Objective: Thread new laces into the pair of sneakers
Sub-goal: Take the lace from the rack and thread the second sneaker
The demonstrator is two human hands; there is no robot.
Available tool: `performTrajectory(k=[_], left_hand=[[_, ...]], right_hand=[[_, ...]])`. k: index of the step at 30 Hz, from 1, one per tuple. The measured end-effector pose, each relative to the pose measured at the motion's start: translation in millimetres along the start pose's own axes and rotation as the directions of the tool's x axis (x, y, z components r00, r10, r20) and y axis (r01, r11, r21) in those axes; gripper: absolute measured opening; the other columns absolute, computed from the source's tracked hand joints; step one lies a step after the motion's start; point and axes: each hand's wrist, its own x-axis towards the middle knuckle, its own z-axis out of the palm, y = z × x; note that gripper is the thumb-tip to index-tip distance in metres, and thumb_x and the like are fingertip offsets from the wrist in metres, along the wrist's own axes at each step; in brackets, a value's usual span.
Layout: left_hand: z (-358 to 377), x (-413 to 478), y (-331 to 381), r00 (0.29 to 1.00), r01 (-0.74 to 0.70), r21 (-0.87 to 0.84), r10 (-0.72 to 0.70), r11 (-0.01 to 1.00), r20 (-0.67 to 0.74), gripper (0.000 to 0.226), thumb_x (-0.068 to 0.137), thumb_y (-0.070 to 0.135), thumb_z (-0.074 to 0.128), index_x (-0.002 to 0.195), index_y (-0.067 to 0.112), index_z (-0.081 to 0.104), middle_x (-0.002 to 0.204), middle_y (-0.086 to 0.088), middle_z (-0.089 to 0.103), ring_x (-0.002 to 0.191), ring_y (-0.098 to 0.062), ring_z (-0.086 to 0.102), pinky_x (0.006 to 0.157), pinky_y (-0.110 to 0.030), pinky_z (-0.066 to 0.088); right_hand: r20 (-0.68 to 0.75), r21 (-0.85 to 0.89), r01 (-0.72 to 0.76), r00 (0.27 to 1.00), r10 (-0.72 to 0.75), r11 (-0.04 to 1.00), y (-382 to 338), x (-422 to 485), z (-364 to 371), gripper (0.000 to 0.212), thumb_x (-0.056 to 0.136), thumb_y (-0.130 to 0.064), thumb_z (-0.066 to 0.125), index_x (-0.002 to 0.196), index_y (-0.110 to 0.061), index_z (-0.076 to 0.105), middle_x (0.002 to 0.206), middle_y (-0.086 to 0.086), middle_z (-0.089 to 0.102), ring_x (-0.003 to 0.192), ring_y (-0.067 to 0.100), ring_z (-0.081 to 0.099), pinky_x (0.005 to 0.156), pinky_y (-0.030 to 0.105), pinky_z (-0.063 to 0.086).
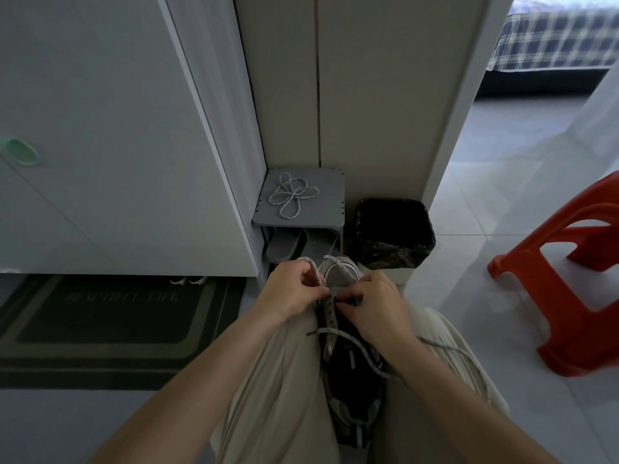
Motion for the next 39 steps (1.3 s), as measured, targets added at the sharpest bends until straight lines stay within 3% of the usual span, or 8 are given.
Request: performTrajectory(k=[5,10,16,23,27,34,37,39], left_hand=[[3,2,2,1.000,0.012,0.017,-0.012,1.000,0.013,0.022,0.073,0.007,0.078,0.065,0.014,0.059,0.075,0.008,0.068,0.075,-0.009,0.067,0.077,-0.026,0.055],[4,7,4,0.998,0.057,0.124,-0.058,0.991,0.010,0.016,0.079,0.017,0.074,0.076,0.004,0.066,0.079,0.001,0.068,0.076,-0.014,0.065,0.076,-0.031,0.053],[8,10,10,0.987,0.145,0.269,-0.157,0.952,0.024,0.031,0.084,0.027,0.068,0.058,0.019,0.053,0.077,-0.007,0.066,0.063,-0.016,0.056,0.061,-0.029,0.045],[11,11,10,0.970,0.205,0.267,-0.231,0.942,0.071,0.039,0.083,0.035,0.069,0.058,0.013,0.049,0.070,-0.008,0.054,0.062,-0.018,0.049,0.058,-0.030,0.038],[8,5,12,0.969,0.195,0.228,-0.223,0.954,0.103,0.034,0.081,0.042,0.070,0.070,0.014,0.054,0.066,-0.002,0.052,0.062,-0.014,0.048,0.059,-0.027,0.038],[2,-2,12,0.953,0.209,0.169,-0.239,0.963,0.187,0.026,0.080,0.021,0.059,0.081,-0.005,0.065,0.081,-0.009,0.057,0.076,-0.021,0.054,0.069,-0.033,0.042],[-1,-11,9,0.970,0.164,0.166,-0.189,0.972,0.149,0.015,0.084,0.022,0.061,0.091,0.010,0.066,0.097,0.000,0.065,0.091,-0.015,0.061,0.082,-0.030,0.048],[0,-19,9,0.995,0.071,0.164,-0.081,0.984,0.059,0.015,0.086,0.024,0.062,0.101,0.023,0.060,0.098,0.009,0.060,0.092,-0.006,0.057,0.079,-0.021,0.045]], right_hand=[[-0.032,0.002,0.008,0.999,-0.008,1.000,0,-1,2,0.017,0.083,-0.041,0.065,0.099,-0.044,0.070,0.103,-0.008,0.049,0.102,0.015,0.043,0.090,0.038,0.040],[-0.061,-0.012,0.021,0.998,-0.021,1.000,1,4,10,0.014,0.083,-0.041,0.063,0.094,-0.042,0.073,0.097,-0.009,0.058,0.099,0.015,0.049,0.085,0.036,0.040],[-0.136,-0.105,0.007,0.990,-0.022,0.994,0,6,21,0.017,0.085,-0.030,0.058,0.082,-0.034,0.075,0.090,-0.010,0.059,0.092,0.015,0.050,0.078,0.032,0.031],[-0.167,-0.094,0.052,0.984,-0.067,0.994,-1,6,28,0.017,0.086,-0.025,0.057,0.081,-0.025,0.073,0.088,-0.006,0.057,0.089,0.017,0.052,0.076,0.031,0.027],[-0.087,-0.141,0.089,0.991,-0.102,0.986,1,8,24,0.017,0.086,-0.028,0.054,0.088,-0.024,0.070,0.094,-0.006,0.055,0.095,0.015,0.050,0.079,0.030,0.028],[0.111,-0.184,0.145,0.986,-0.126,0.972,3,1,-9,0.013,0.080,-0.035,0.060,0.073,-0.027,0.067,0.092,-0.007,0.052,0.093,0.014,0.049,0.080,0.030,0.029],[0.173,-0.193,0.186,0.973,-0.153,0.963,6,-10,-32,0.014,0.078,-0.033,0.063,0.066,-0.033,0.057,0.087,-0.012,0.049,0.087,0.008,0.046,0.086,0.029,0.031],[0.153,-0.171,0.169,0.978,-0.144,0.971,8,-13,-43,0.022,0.077,-0.032,0.066,0.060,-0.038,0.052,0.080,-0.016,0.048,0.080,0.005,0.045,0.087,0.029,0.034]])
